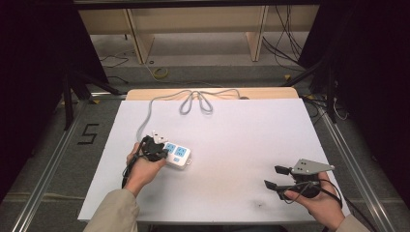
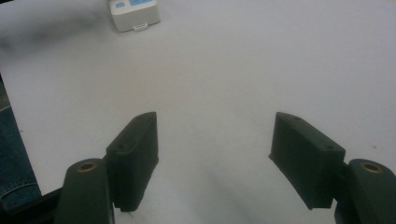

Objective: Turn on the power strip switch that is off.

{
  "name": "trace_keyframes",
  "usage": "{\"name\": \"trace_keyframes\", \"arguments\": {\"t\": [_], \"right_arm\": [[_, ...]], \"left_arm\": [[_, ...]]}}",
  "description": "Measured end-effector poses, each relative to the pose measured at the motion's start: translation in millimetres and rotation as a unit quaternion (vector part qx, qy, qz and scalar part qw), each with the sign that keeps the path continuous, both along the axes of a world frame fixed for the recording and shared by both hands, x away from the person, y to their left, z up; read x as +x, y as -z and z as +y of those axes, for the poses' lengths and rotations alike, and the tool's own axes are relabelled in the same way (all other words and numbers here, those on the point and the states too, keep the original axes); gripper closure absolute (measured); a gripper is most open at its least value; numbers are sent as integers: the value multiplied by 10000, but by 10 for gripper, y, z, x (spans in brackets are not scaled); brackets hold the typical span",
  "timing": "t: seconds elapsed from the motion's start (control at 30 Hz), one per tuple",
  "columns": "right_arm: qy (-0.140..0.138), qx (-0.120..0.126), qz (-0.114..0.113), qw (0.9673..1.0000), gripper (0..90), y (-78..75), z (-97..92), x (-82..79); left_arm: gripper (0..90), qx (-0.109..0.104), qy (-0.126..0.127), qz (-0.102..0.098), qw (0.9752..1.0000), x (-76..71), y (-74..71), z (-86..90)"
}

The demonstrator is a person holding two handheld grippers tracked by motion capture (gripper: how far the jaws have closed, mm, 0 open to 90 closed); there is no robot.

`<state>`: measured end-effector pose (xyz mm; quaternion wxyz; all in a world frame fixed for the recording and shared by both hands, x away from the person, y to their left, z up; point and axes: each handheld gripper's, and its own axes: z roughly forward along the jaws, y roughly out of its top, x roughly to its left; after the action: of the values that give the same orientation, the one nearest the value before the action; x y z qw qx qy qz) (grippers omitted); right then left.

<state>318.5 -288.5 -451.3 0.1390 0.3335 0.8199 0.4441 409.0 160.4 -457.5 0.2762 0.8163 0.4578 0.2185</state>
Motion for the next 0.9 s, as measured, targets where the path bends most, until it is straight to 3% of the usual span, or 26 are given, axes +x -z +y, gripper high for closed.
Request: {"name": "trace_keyframes", "arguments": {"t": [0.9], "right_arm": [[0,4,7,10000,324,-4,6,-7]], "left_arm": [[900,116,-17,80,9999,16,-10,-28]]}}
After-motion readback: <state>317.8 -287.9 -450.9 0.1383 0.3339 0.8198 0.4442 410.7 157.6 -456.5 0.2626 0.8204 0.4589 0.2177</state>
